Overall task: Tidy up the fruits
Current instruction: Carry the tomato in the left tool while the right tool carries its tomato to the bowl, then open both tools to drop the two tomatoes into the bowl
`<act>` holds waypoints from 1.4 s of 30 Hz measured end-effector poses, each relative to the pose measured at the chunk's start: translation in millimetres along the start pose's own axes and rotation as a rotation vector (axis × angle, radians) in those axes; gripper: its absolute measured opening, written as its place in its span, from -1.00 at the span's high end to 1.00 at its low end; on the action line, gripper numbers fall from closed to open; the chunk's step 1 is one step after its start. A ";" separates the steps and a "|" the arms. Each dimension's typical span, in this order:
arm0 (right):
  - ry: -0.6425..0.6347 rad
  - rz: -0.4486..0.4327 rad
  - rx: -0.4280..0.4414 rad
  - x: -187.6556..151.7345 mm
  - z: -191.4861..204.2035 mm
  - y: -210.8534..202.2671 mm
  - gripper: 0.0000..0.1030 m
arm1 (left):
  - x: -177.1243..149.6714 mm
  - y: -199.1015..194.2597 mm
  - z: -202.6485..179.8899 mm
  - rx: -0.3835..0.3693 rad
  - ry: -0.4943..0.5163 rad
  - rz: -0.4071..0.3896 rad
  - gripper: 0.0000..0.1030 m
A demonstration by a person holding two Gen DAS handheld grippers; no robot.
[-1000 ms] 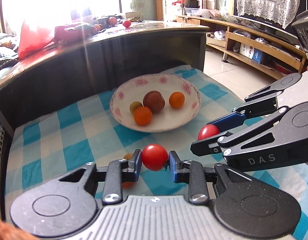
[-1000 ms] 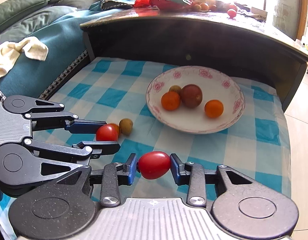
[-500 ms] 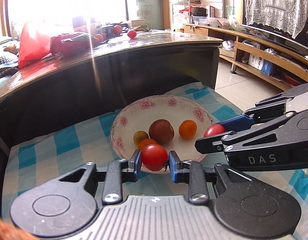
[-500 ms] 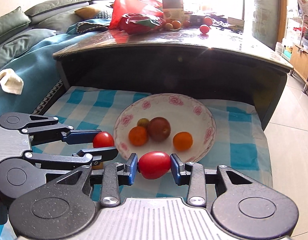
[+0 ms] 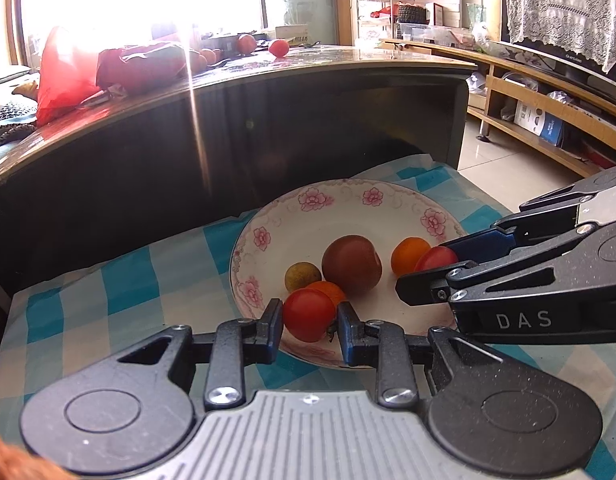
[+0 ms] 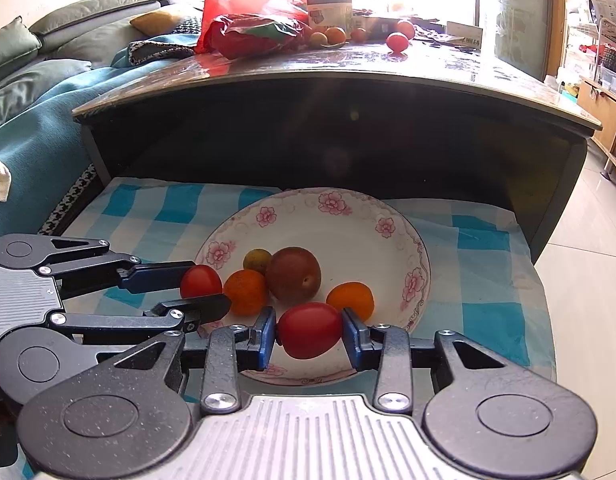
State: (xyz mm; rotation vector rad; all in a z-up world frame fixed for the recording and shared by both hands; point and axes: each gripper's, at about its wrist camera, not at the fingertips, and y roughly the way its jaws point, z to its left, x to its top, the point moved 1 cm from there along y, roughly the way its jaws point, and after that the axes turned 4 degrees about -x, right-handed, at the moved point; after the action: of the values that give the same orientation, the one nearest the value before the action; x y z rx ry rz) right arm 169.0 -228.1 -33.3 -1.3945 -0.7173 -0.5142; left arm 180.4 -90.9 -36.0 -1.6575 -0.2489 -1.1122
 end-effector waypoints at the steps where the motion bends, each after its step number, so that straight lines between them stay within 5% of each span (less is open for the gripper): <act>1: -0.002 0.001 -0.002 0.0 -0.3 1.7 0.40 | -0.4 1.9 0.7 0.003 0.001 0.001 0.27; 42: 0.024 -0.079 -0.008 14.4 -9.4 5.4 0.24 | 21.1 -6.1 18.9 0.033 -0.036 -0.125 0.11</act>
State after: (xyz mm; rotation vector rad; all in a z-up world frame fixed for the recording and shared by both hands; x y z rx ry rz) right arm 184.2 -235.5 -27.0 -1.3691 -0.7540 -0.5949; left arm 198.0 -80.0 -15.9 -1.6519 -0.3962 -1.1658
